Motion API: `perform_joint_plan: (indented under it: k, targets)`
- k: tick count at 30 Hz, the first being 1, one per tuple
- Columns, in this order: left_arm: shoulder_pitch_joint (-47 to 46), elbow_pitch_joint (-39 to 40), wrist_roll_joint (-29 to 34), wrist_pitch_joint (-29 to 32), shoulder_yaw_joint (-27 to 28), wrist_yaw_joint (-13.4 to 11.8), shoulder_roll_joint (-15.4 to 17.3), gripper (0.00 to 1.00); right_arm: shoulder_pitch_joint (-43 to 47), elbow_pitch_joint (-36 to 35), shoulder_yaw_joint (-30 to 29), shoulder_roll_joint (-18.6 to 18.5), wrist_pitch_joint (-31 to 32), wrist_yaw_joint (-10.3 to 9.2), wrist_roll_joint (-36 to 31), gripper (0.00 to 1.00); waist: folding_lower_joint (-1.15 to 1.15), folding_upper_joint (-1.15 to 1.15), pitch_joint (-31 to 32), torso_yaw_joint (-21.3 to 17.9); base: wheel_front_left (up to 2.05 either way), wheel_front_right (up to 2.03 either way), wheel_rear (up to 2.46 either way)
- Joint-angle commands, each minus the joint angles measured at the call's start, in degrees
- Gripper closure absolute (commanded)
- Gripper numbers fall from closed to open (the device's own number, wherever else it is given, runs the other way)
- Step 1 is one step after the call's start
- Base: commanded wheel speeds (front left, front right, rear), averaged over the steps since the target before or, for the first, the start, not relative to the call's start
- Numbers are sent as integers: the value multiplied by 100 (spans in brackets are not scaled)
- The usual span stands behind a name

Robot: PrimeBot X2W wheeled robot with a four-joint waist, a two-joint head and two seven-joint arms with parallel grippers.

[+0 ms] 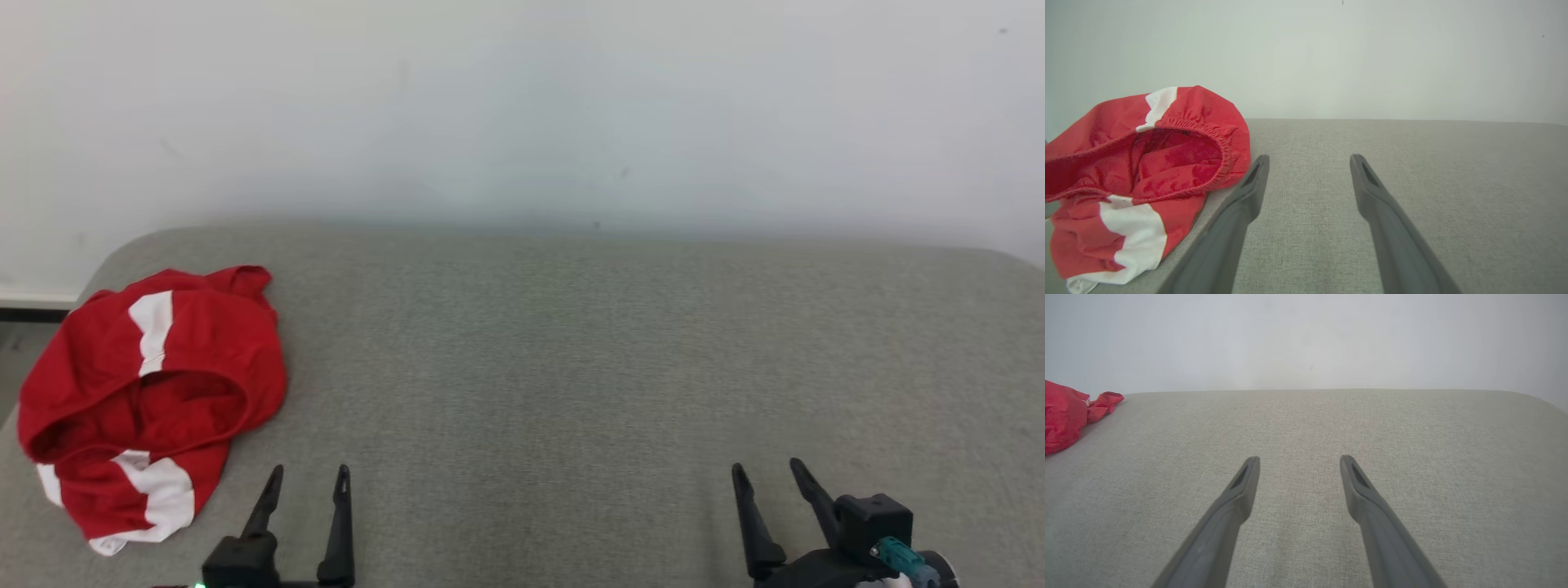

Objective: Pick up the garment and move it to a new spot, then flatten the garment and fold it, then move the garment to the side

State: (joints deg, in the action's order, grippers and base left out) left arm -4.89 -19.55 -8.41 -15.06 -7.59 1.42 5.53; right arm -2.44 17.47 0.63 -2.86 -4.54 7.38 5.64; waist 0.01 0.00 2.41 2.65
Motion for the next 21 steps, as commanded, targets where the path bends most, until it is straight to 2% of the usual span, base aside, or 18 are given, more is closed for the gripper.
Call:
perform_joint_plan:
  k: [1, 5, 10, 11, 15, 21]
  targets:
    - [26, -21, -136, -25, 94, -8, -34, 0, -16, -15, 104, -4, -60, 21, 124, 0, -1, 0, -5, 254, 0, 0, 0]
    - [102, -50, -412, -24, 368, 11, -19, 0, -15, -23, 257, -6, -91, 21, 346, 0, -1, 0, 3, 654, 0, 0, 0]
    - [170, 31, -549, -25, 608, -29, 169, 0, 12, -39, 268, -5, -98, 21, 429, 0, -1, 0, 25, 1253, 0, 0, 0]
    - [170, 31, -549, -25, 608, -29, 169, 0, 12, -39, 268, -5, -98, 21, 429, 0, -1, 0, 25, 1253, 0, 0, 0]
    - [288, 139, -676, -5, 795, -73, 320, 0, 16, -19, 396, -4, -50, 21, 543, 0, -1, 0, 46, 1659, 0, 0, 0]
    - [626, 715, -706, 215, 926, -331, 322, 0, 22, -37, 436, -4, -8, 20, 620, 0, -1, 0, 57, 2212, 0, 0, 0]
